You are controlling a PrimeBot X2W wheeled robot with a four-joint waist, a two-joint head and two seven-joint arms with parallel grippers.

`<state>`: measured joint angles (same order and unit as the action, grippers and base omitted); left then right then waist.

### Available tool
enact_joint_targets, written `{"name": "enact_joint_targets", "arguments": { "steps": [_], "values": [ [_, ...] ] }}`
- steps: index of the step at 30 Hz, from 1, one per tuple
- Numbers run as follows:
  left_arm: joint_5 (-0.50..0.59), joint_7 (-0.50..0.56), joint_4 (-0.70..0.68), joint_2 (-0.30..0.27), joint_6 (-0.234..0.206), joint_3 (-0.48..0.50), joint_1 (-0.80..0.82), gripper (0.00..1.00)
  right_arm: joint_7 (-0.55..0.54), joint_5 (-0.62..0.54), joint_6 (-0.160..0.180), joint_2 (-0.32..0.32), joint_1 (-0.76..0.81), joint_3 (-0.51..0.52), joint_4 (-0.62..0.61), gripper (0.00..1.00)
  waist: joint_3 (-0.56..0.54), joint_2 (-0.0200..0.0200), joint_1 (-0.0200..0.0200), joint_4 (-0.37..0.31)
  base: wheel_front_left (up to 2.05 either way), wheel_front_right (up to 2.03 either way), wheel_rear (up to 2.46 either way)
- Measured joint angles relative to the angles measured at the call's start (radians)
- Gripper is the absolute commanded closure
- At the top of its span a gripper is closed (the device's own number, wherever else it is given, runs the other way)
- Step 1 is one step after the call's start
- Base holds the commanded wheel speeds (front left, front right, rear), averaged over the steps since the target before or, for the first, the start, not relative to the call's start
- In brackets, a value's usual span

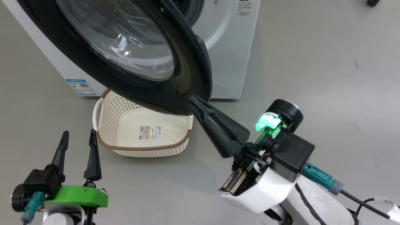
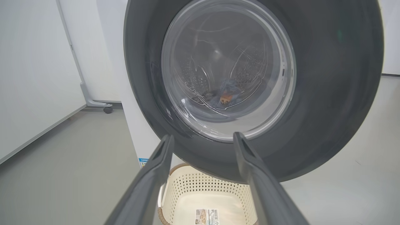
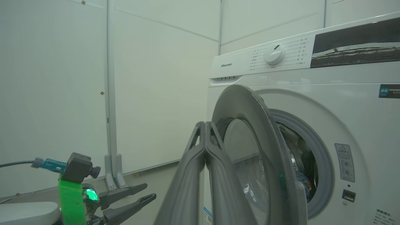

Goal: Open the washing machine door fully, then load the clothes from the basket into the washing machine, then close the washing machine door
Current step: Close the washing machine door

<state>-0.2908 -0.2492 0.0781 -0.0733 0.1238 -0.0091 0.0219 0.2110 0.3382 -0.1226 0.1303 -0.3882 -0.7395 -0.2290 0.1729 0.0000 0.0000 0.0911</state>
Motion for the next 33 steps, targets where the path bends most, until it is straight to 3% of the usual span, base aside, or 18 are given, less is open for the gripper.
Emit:
{"name": "enact_joint_targets", "arguments": {
  "steps": [8, 18, 33],
  "values": [
    [0.000, 0.000, 0.001, 0.016, 0.000, -0.038, 0.026, 0.00, -0.055, 0.041, 0.000, 0.035, 0.008, -0.064, 0.138, 1.00, 0.024, 0.0000, 0.0000, 0.057, 0.00, 0.00, 0.00],
    [-0.002, 0.000, -0.022, 0.023, 0.001, -0.071, 0.065, 0.00, -0.065, 0.044, 0.000, 0.059, -0.005, -0.005, 0.247, 1.00, 0.092, 0.0000, 0.0000, 0.120, 0.00, 0.00, 0.00],
    [-0.029, -0.003, -0.062, 0.032, 0.003, -0.118, 0.167, 0.00, -0.054, 0.028, 0.012, 0.087, -0.155, 0.119, 0.312, 1.00, 0.228, 0.0000, 0.0000, 0.198, 0.00, 0.00, 0.00]
  ]
}}
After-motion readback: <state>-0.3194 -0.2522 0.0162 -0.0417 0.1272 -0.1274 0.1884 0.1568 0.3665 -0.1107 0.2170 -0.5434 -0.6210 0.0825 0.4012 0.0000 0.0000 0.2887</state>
